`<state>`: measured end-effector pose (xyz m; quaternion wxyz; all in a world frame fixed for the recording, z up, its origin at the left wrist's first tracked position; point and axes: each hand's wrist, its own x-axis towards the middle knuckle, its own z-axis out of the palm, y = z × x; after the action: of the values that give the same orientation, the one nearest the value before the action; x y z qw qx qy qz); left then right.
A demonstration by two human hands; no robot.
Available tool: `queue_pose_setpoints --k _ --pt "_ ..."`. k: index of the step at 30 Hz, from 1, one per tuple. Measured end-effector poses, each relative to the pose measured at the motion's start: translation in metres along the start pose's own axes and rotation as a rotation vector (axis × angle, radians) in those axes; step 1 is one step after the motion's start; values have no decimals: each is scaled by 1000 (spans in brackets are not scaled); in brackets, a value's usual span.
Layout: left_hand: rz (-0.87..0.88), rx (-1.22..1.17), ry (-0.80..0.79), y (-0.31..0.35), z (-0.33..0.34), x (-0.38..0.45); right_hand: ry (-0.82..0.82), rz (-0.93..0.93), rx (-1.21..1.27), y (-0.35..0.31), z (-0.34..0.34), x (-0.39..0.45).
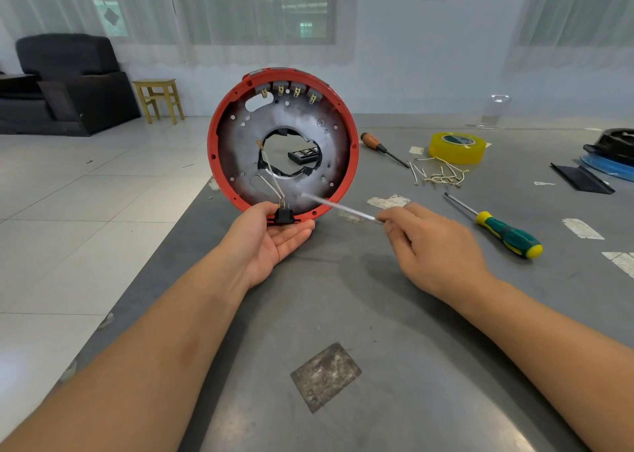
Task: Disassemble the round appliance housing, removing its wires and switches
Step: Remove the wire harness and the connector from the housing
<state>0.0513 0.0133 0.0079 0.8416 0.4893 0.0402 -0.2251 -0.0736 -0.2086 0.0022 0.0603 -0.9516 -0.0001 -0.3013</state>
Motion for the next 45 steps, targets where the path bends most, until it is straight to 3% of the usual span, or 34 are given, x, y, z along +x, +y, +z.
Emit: queue_pose_setpoints --k 6,16,22,25,32,35,39,45 --pt "12 -14 1 -1 -1 1 211 295 -166 23 4 11" --pt "37 46 1 -4 0 2 -162 430 -504 45 16 21" --pt "56 68 -4 -5 2 0 -204 414 -523 46 22 25" --pt "63 74 -9 -5 3 -1 -140 390 -521 45 23 22" --pt "73 86 -12 -6 4 -1 274 93 -262 -17 42 24" --pt "76 93 -21 -7 3 -1 372 89 -108 -49 51 33" --pt "86 124 -36 -8 3 -2 364 162 96 -83 62 48" --pt "137 218 -27 -10 6 -2 327 231 186 -104 75 57"
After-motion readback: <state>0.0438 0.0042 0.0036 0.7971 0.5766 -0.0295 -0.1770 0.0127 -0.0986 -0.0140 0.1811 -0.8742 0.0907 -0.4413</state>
